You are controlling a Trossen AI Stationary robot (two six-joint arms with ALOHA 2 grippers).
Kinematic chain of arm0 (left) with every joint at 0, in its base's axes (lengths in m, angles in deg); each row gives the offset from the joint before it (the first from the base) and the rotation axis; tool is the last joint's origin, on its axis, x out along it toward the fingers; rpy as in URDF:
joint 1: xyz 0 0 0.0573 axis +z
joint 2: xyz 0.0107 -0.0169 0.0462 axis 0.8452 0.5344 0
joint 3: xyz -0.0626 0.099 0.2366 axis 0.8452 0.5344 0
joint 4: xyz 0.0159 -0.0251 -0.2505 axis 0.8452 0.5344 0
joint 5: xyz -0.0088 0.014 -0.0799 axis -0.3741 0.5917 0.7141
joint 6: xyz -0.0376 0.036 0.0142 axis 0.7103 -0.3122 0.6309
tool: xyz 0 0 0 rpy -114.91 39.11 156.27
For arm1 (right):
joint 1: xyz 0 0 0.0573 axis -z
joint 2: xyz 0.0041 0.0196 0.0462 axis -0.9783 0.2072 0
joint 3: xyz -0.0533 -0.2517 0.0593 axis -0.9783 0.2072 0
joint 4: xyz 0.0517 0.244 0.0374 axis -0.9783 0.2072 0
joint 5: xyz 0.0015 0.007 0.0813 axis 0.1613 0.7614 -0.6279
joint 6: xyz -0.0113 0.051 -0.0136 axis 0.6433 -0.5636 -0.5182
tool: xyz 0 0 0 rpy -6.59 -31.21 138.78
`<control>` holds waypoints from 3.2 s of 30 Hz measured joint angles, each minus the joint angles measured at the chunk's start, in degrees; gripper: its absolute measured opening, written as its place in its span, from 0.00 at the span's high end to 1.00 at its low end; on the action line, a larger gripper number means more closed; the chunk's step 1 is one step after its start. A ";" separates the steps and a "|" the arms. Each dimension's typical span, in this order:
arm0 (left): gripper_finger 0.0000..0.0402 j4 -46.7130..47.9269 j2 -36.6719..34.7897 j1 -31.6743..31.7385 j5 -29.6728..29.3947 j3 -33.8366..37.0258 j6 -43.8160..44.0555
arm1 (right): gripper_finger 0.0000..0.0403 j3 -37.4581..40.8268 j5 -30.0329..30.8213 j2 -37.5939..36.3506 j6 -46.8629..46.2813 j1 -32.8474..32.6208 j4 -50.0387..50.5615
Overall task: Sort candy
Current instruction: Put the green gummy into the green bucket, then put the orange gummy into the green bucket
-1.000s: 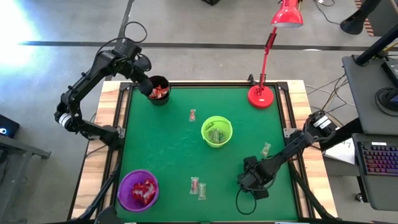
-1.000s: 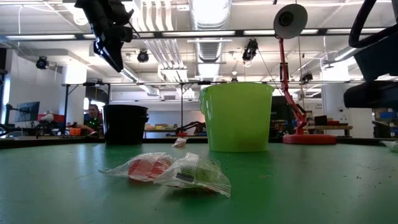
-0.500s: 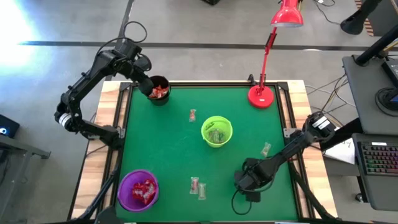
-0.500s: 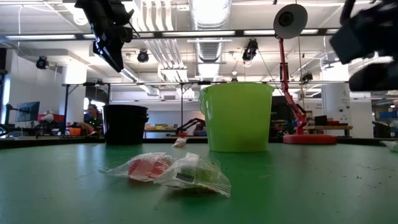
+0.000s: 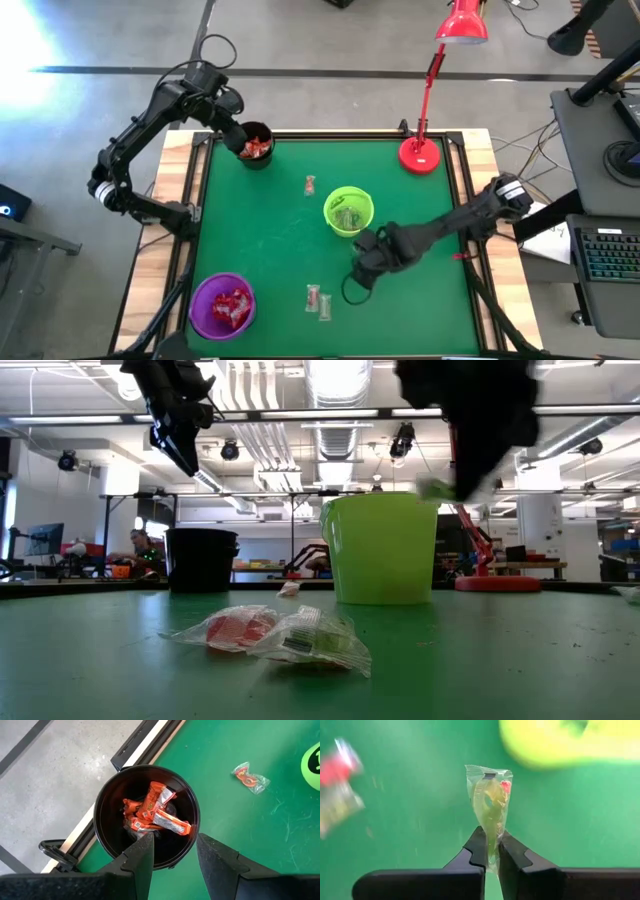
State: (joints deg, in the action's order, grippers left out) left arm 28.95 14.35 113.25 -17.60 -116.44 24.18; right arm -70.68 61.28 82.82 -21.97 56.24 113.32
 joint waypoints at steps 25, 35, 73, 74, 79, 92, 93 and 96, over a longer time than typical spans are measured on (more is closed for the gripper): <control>0.67 2.71 1.89 -0.01 -0.02 0.00 -1.11 | 0.97 -9.54 -4.09 0.00 26.42 21.59 0.26; 0.67 2.83 1.89 -0.01 -0.02 0.00 -1.11 | 0.97 -9.54 -5.93 0.00 32.21 26.00 0.26; 0.67 2.88 1.92 -0.01 -0.04 0.00 1.93 | 0.73 -8.51 -7.85 0.68 47.25 29.70 4.15; 0.67 2.86 1.92 0.00 -0.07 0.00 1.93 | 0.71 -8.51 -7.46 0.68 47.63 29.80 4.16; 0.67 1.88 1.92 0.00 -0.05 0.00 1.93 | 0.65 -8.51 -3.69 0.46 50.80 30.53 4.04; 0.67 -1.27 4.03 -0.03 -0.04 0.00 6.57 | 0.63 -9.45 8.15 0.27 53.32 39.38 0.98; 0.67 -1.06 4.37 -0.09 -0.06 0.00 6.70 | 0.64 -9.65 8.14 0.24 53.07 40.19 0.82; 0.67 -0.63 5.32 -0.26 0.46 0.00 7.75 | 0.65 -10.35 8.06 0.20 53.01 42.18 0.85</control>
State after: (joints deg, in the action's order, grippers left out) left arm 28.33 19.67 112.98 -17.13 -116.44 31.94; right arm -81.03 69.34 83.02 31.04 98.42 114.18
